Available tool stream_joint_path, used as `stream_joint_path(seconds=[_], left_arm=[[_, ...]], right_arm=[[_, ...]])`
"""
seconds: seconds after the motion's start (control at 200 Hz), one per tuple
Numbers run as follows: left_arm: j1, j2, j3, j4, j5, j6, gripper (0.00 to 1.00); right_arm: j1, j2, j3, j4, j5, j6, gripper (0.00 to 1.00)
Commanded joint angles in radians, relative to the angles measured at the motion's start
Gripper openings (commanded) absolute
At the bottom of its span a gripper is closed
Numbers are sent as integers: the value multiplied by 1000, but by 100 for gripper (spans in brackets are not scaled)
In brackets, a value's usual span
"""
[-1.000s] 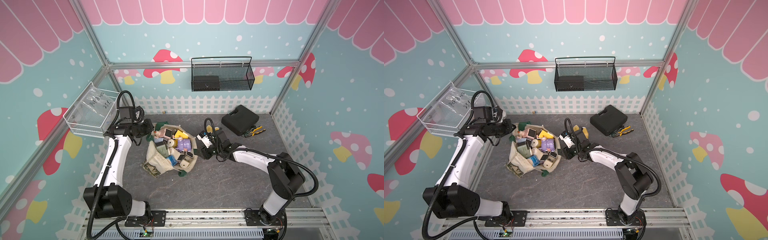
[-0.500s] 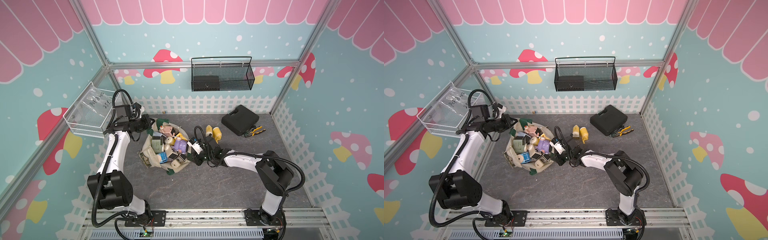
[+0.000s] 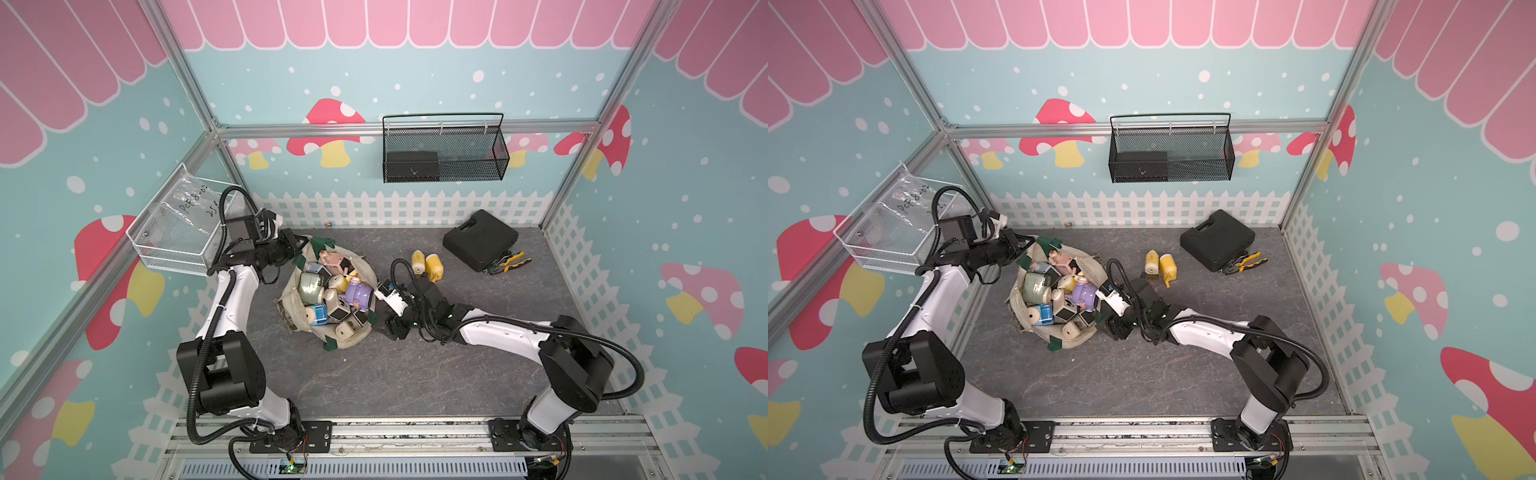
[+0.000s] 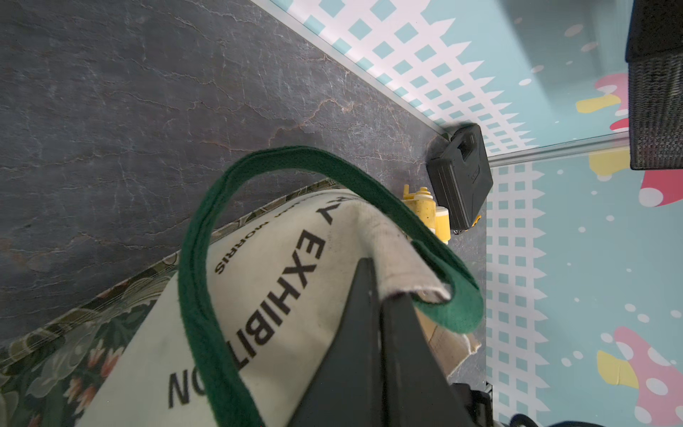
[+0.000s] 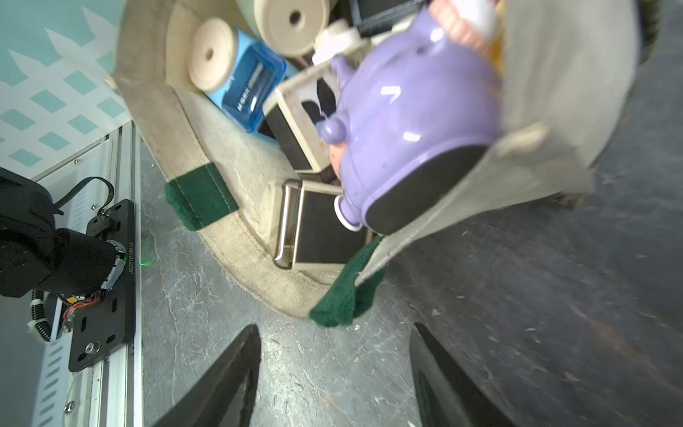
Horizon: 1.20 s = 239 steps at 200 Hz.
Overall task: Take out the pencil sharpeners from the tote bags
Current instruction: Adjust the canvas bag at the center of the board.
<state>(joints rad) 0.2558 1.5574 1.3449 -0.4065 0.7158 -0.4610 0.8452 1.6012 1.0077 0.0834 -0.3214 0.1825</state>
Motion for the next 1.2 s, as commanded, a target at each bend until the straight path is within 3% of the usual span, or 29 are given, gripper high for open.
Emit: stream_joint_path(seconds=[0.0,0.185,0.255,0.425,0.505,1.051,1.191], left_arm=[[22,-34,-8,110,11,-22,0],[21,-41,-18,110,10,-33,0],[21,-48,-27,110,9,-34,0],[25,-65,-40,108,-16,-28,0],[29,-63,-39,107,-14,-34,0],[42,-48,-38,106,-7,-48,0],[42,-48,-38,107,-4,-48,0]], right_arm=[[3,-95,46,-113,79,-135,69],[6,-60,238,-225,44,-284,65],[9,22,370,-291,30,-322,64],[33,316,822,-605,175,-323,67],[48,401,925,-674,215,-319,67],[131,461,949,-703,258,-471,70],[141,406,919,-679,197,-494,70]])
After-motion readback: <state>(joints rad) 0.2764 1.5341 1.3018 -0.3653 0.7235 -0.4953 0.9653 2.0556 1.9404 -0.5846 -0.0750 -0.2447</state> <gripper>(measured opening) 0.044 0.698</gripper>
